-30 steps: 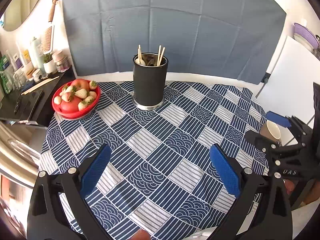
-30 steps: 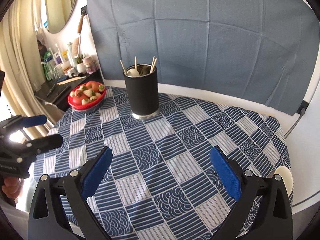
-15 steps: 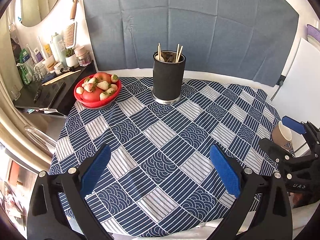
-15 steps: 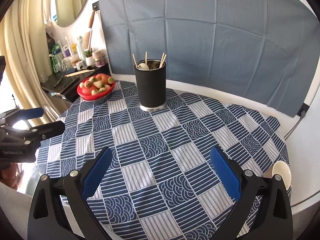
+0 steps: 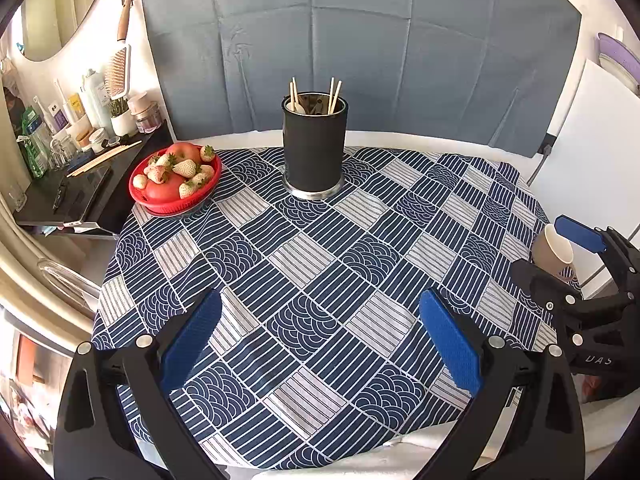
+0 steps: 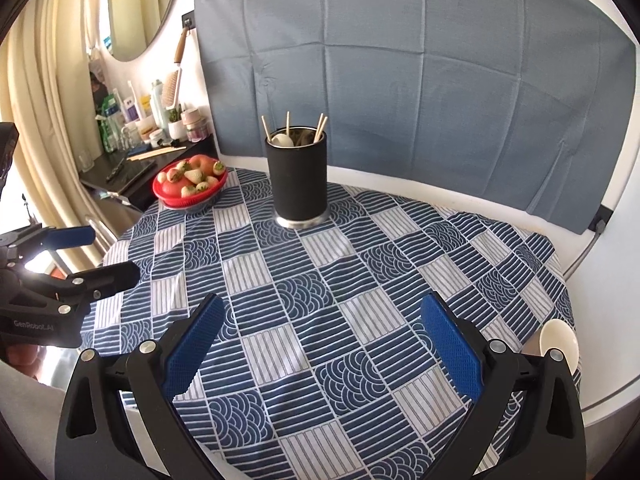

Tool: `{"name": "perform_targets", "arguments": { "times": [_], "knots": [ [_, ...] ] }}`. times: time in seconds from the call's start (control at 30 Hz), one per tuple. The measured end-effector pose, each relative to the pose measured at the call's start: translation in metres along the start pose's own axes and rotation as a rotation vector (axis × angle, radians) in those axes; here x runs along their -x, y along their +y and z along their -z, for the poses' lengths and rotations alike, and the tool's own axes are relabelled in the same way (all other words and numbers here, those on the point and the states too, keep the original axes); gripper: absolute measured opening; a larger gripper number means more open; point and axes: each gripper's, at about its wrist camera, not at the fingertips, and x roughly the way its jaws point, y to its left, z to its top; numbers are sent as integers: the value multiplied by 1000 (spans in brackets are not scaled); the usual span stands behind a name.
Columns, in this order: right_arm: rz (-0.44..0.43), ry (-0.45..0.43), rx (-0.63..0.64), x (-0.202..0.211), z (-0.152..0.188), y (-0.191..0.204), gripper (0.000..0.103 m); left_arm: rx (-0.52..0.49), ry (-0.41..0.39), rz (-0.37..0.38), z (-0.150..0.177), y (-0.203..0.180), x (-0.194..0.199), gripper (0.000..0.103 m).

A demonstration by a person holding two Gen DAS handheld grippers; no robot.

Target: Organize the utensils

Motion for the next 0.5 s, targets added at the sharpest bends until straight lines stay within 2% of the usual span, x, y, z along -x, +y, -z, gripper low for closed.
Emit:
{"name": "perform_targets", "arguments": {
  "times": [0.27, 0.5],
  "knots": [
    [5, -4, 2, 1, 0, 1, 95, 28, 2, -29, 1, 2, 2, 97],
    [3, -10, 0, 2, 1, 1, 95, 24, 10, -23, 1, 1, 0, 97]
  ]
}}
